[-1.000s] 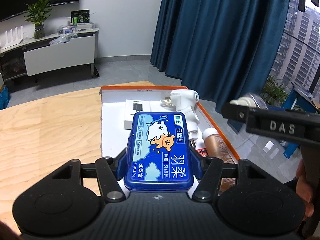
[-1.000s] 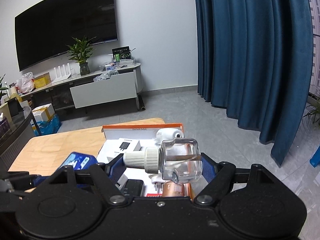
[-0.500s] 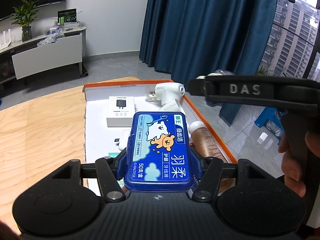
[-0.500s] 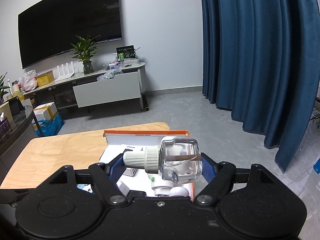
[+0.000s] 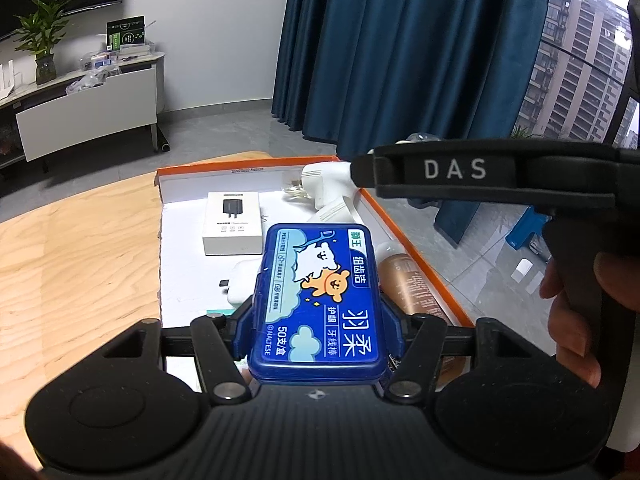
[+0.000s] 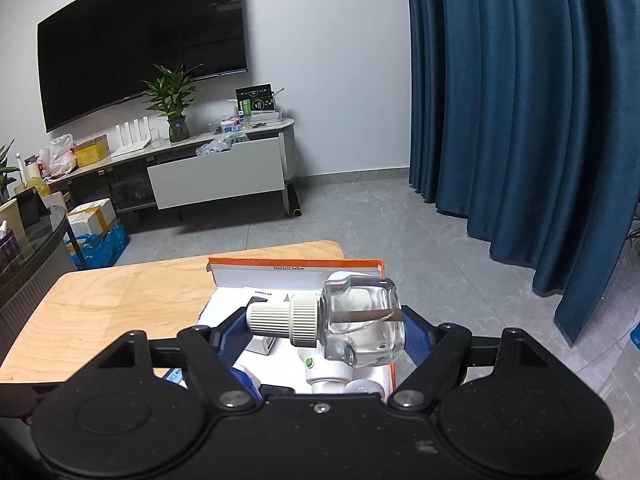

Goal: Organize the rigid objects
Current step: 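Carry the blue tin with left gripper while right gripper carries the glass bottle over the lid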

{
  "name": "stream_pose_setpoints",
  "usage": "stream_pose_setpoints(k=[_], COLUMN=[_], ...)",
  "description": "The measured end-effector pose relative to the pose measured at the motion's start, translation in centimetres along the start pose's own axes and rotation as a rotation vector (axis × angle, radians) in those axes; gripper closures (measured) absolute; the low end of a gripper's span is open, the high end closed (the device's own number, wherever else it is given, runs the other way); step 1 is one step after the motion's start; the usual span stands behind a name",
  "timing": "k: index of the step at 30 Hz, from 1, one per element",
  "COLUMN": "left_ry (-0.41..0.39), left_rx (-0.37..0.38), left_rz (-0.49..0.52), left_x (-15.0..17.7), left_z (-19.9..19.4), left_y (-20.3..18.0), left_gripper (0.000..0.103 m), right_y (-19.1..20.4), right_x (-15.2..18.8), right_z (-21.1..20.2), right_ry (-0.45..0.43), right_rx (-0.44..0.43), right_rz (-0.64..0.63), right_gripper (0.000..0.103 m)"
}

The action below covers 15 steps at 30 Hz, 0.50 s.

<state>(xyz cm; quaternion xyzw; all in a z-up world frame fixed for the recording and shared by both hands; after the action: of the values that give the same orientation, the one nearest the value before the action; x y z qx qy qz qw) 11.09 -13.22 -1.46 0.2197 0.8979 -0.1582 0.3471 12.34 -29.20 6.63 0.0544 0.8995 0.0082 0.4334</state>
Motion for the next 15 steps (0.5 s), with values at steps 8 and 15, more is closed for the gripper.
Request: stream_pose_setpoints(k=[8, 15], left_ry=[0.003, 0.009], left_rx=[0.008, 0.02], left_rz=[0.007, 0.013], left_x=[0.1, 0.1], left_z=[0.2, 0.5], left_y=[0.0, -0.1], left_gripper=[0.041, 0.041], right_y=[0.2, 0.1], right_x=[-0.1, -0.5], right_z=[1.5, 2.8], right_ry=[0.018, 0.044], right_rx=[-0.015, -0.036], right_rz=[-0.009, -0.024], right_gripper=[0.011, 0.011])
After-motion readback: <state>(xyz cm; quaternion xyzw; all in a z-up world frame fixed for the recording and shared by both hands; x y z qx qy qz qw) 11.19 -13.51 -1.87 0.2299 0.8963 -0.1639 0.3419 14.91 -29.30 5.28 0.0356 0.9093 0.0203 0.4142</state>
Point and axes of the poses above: each gripper's, at about its wrist camera, not at the fingertips, and z roughly the way its jaws point, y to its left, x to its underside, the point moved 2 cm from there along z, roughly the way its jaws point, and after that the axes turned 6 degrees about y, right-handed, at the moved point
